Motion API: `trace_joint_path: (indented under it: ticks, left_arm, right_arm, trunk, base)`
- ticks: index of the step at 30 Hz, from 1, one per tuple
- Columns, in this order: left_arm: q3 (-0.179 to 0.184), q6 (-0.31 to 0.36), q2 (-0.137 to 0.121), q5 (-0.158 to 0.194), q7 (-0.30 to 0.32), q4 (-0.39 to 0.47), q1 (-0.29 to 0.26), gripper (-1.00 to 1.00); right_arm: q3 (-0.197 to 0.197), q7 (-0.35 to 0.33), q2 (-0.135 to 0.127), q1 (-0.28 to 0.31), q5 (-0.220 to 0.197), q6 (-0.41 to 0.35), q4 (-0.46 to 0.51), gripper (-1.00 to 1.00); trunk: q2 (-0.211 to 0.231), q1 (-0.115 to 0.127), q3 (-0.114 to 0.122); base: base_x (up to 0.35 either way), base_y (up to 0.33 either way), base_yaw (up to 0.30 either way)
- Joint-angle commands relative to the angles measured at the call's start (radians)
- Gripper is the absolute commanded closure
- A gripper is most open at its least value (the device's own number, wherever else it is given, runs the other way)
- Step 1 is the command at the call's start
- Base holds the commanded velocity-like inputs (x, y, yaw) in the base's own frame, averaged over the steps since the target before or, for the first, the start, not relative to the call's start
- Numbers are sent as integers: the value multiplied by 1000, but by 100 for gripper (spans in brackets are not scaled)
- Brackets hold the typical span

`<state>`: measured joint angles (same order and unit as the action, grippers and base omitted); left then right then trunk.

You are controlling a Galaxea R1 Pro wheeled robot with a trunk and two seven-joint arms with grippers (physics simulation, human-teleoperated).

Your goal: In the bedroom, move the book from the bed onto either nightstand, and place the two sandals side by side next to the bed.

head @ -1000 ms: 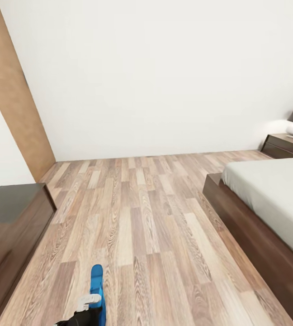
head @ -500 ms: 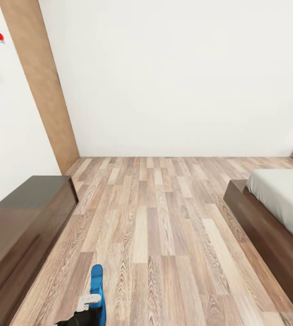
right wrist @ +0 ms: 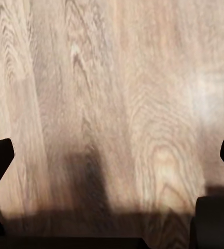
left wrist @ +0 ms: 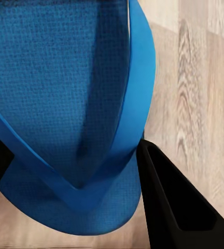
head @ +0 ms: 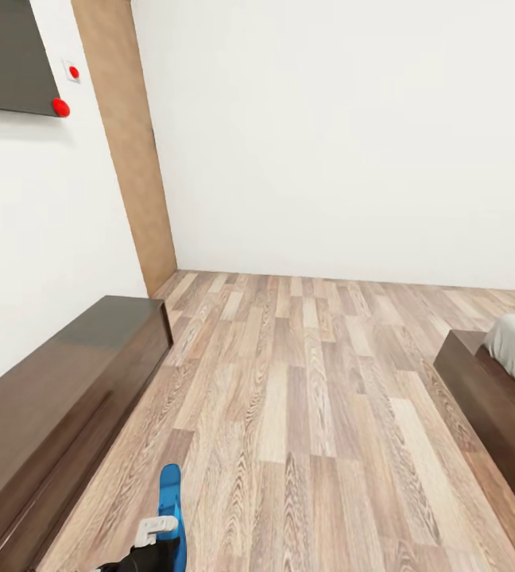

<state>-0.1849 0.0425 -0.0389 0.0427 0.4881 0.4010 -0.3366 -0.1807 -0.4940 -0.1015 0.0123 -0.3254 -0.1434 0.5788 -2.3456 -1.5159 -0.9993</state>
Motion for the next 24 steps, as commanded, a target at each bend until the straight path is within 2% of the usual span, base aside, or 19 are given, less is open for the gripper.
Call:
trace_joint_path:
  ticks: [1,24]
  left_arm:
    - [-5,4,1,3,7,-1,-1,100]
    - [-5,4,1,3,7,-1,-1,100]
  right_arm:
    - [-3,-5,0,0,-11,-10,1,-100]
    - [-4,-4,0,0,-11,-10,1,-100]
  trunk:
    - [0,0,-1]
    - [0,0,-1]
  base:
    - [0,0,295]
    - [0,0,295]
